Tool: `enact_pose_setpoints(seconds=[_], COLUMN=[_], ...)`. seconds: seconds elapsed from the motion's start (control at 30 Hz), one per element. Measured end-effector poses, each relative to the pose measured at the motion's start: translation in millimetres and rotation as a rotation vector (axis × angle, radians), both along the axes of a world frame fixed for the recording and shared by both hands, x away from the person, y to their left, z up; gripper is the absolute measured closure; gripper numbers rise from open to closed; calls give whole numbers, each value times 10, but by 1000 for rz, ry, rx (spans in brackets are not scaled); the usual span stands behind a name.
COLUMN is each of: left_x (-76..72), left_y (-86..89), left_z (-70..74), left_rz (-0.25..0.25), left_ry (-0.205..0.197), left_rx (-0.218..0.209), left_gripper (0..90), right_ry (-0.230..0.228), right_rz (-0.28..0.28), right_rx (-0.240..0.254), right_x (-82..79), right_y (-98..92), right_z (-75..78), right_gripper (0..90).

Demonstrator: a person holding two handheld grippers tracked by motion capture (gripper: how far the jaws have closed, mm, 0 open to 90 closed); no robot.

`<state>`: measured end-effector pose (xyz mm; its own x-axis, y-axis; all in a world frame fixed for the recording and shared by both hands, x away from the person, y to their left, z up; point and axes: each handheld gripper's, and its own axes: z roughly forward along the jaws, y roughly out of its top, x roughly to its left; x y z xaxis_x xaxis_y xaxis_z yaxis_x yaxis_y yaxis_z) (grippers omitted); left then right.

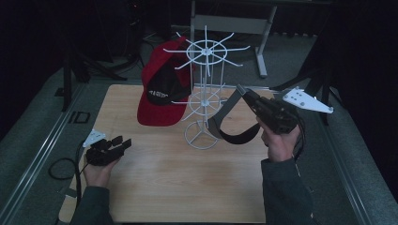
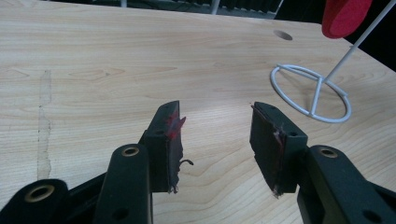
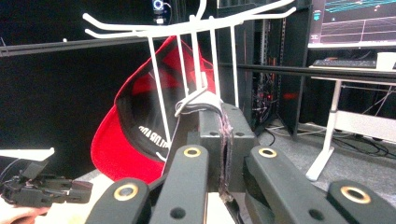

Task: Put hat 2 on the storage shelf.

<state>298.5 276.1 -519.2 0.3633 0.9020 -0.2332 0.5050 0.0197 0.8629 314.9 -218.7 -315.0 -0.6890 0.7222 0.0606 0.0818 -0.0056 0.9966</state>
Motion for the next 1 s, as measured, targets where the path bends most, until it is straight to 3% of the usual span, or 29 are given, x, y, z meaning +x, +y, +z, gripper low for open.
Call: enact_pose_setpoints(seconds=[0.37,1.0], left_x=[2,7], left_y=[-6,-11], left_z=[-5,-13], left_rz=[1,-4], left_ry=[0,5], left_rx=[-2,1], left_gripper=[540,540], right_ry=[7,-19], right_rz=[2,9], right_rx=[27,42], right_x=[4,-15], right_y=[-21,-22], right_z=[63,190], right_gripper=[885,885])
